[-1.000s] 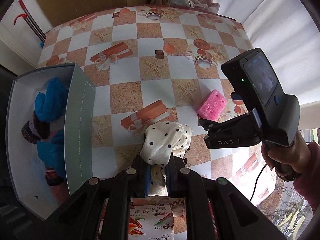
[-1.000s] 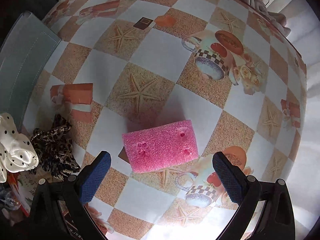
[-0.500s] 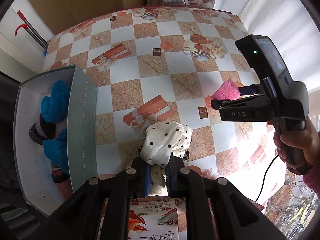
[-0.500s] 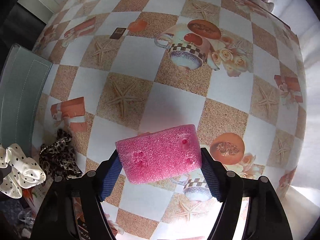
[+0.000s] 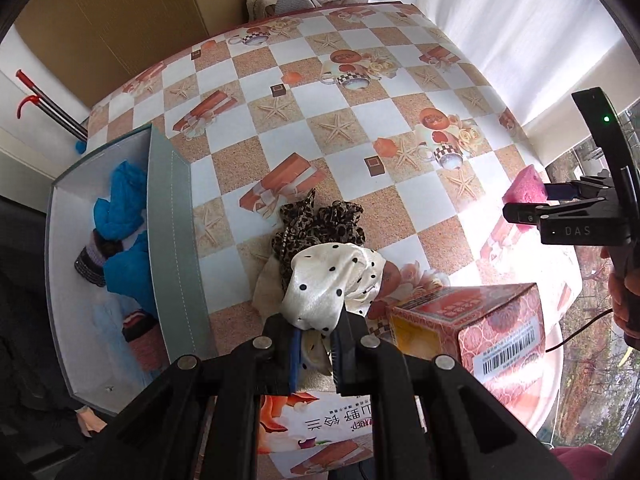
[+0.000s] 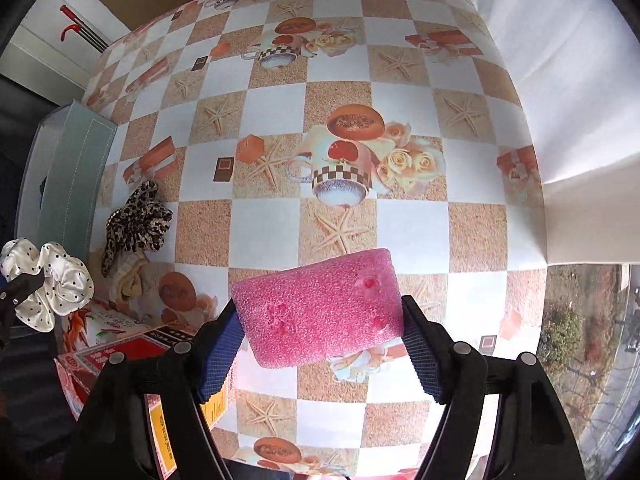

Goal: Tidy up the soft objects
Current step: 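Carry the polka-dot scrunchie and pink sponge over the white box with both tools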

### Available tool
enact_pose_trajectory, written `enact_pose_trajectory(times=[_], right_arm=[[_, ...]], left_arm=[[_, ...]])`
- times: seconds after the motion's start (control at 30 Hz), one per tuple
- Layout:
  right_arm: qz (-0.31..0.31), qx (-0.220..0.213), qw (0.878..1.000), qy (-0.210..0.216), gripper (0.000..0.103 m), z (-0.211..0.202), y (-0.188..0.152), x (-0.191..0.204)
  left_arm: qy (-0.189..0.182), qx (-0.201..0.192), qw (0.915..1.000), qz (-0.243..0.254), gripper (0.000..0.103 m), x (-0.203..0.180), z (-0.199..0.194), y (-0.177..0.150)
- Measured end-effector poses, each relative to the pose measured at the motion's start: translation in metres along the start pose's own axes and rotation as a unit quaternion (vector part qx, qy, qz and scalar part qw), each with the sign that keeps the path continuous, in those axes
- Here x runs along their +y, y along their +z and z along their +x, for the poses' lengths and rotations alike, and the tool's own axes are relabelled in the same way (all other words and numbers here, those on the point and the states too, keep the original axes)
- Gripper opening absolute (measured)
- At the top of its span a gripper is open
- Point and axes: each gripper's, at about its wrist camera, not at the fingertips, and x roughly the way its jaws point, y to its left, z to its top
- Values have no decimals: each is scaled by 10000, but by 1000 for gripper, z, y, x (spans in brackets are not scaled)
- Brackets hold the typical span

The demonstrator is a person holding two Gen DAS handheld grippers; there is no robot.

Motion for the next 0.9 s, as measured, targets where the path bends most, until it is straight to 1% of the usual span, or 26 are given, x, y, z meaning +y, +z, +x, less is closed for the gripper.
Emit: enact_pose_trajectory(times=[0.17,0.27,0.4,0.47,0.53,0.63,0.7,0.9], right_arm=[[372,159,9992,-11,76,-4,-53,10],[453,259,9986,3,76,-7,-81,22],[377,428,9984,62,76,-8,-112,46],[291,534,9980,155,76,-8,-125,62],[160,635,9974,285,76,-8,-136,80],[-160,736,9962,427,76,-7,-146,111],[-432,729,9955,429,76,-9,-148,132],[-1102,567,9909,527,76,-21,-136,186]], left_arm=[[-102,42,9994,320,13,-6,-11,-35],[-212,58,9987,462,13,-5,-17,-53],[-261,22,9973,680,13,-3,-24,-75],[-208,-21,9967,789,13,0,-27,-86],[-236,-38,9966,794,13,5,-31,-95],[-250,-62,9973,695,13,17,-34,-106],[-224,-82,9980,589,13,26,-36,-112],[-102,-211,9994,247,13,57,-45,-125]])
